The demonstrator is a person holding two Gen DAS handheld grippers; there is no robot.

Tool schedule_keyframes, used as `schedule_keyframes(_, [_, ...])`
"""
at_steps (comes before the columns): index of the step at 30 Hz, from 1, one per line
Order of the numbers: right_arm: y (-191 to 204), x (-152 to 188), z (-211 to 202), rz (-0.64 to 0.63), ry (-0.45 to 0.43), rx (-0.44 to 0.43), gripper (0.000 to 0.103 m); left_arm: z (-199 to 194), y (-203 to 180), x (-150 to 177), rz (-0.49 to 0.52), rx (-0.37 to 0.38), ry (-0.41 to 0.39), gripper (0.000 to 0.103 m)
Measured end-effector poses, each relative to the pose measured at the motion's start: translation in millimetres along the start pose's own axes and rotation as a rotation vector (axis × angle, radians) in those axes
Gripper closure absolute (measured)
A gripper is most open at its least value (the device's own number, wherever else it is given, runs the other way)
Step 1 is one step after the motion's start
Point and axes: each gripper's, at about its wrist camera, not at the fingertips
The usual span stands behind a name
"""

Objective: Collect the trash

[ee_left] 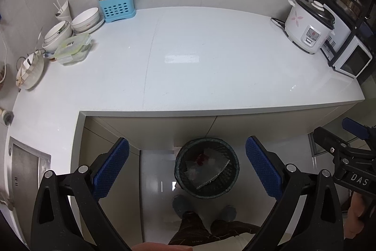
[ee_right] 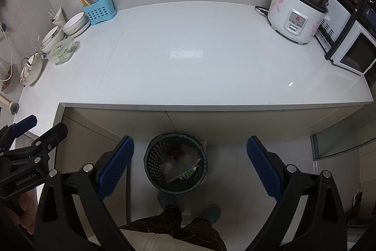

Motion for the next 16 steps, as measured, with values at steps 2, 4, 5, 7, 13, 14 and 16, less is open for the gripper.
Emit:
schedule_keyframes(2, [-0.1, 0.1, 0.1, 0.000, 0.001, 0.000, 0.010, 0.4, -0.3, 0.0, 0.002, -0.001, 0.001, 0.006])
schedule_keyframes(4, [-0.3, 0.0, 0.0, 0.000, 0.000, 0.000, 0.010, 0.5, 0.2, 0.2, 0.000, -0.002, -0.002, 0.006])
schedule_keyframes(5, [-0.1, 0.2, 0.1, 0.000, 0.000, -0.001, 0.010, 0.5, 0.5, 0.0, 0.000, -0.003, -0.004, 0.006])
schedule_keyframes(7, [0.1, 0.6, 0.5, 0.000, 0.000, -0.001, 0.010, 0.7, 0.0, 0.0, -0.002, -0.003, -0.004, 0.006])
schedule_keyframes(13, [0.9, 1.7, 0.1, 0.006, 0.001, -0.002, 0.010, 2.9, 3.2, -1.0, -0.007, 0.016, 0.007, 0.006])
schedule_keyframes(14, [1.1, 2.0, 0.2, 0.007, 0.001, -0.003, 0.010, 2.8, 3.6, -0.9, -0.007, 0.018, 0.006, 0.006])
schedule_keyframes(16, [0.8, 1.7, 0.1, 0.006, 0.001, -0.002, 0.010, 2.6, 4.0, -0.9, -0.007, 0.016, 0.005, 0.006])
Point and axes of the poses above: each gripper's, at about its wrist camera, not at the fingertips, and z roughly the way its jaws point, y to its left, x to its underside, and after that the axes turned 15 degrees about y, right-handed
